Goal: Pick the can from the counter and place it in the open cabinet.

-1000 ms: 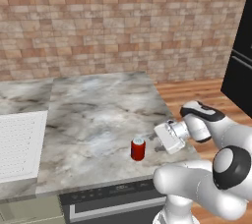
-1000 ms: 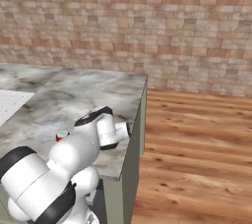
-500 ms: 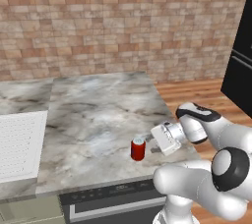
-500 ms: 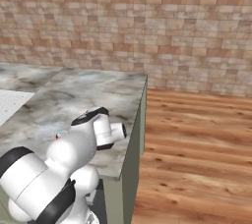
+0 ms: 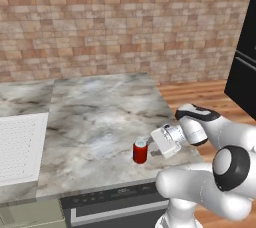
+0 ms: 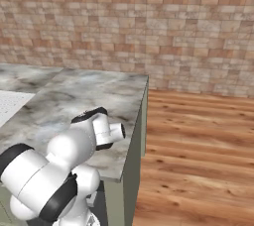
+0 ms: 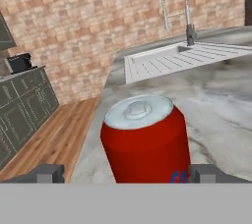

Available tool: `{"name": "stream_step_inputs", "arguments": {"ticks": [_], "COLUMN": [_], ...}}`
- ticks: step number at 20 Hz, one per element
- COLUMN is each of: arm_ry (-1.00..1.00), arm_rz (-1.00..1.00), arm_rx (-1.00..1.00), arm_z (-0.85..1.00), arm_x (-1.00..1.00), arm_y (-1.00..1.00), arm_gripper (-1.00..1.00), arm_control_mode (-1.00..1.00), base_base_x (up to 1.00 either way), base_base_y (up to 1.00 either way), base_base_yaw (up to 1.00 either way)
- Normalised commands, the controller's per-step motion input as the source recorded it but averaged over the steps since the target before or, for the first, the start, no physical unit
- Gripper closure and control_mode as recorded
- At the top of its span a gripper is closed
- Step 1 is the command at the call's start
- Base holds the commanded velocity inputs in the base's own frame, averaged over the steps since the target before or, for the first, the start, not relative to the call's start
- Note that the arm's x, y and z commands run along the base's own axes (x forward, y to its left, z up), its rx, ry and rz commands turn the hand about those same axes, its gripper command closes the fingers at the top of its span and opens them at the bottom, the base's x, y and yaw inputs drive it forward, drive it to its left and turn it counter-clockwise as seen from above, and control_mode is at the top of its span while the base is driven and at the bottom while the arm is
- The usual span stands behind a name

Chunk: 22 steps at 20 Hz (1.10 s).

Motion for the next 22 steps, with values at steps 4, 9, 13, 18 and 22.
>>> {"name": "stream_step_inputs", "arguments": {"ticks": [4,9,13,18,22], "arm_ry": [0.01,0.00,0.00,0.00,0.00], "arm_rz": [0.00,0.00,-0.02,-0.01,0.00], "arm_rx": [0.00,0.00,0.00,0.00,0.00], "arm_z": [-0.13,-0.11,-0.04,-0.01,0.00], "arm_x": [-0.01,0.00,0.00,0.00,0.00], "arm_y": [0.05,0.03,0.08,0.11,0.17], "arm_gripper": [-1.00,-1.00,-1.00,-1.00,-1.00], "arm_control_mode": [-1.00,-1.00,-1.00,-1.00,-1.00], "base_base_x": [0.00,0.00,0.00,0.00,0.00], "base_base_y": [0.00,0.00,0.00,0.00,0.00], "base_base_yaw": [0.00,0.00,0.00,0.00,0.00]}}
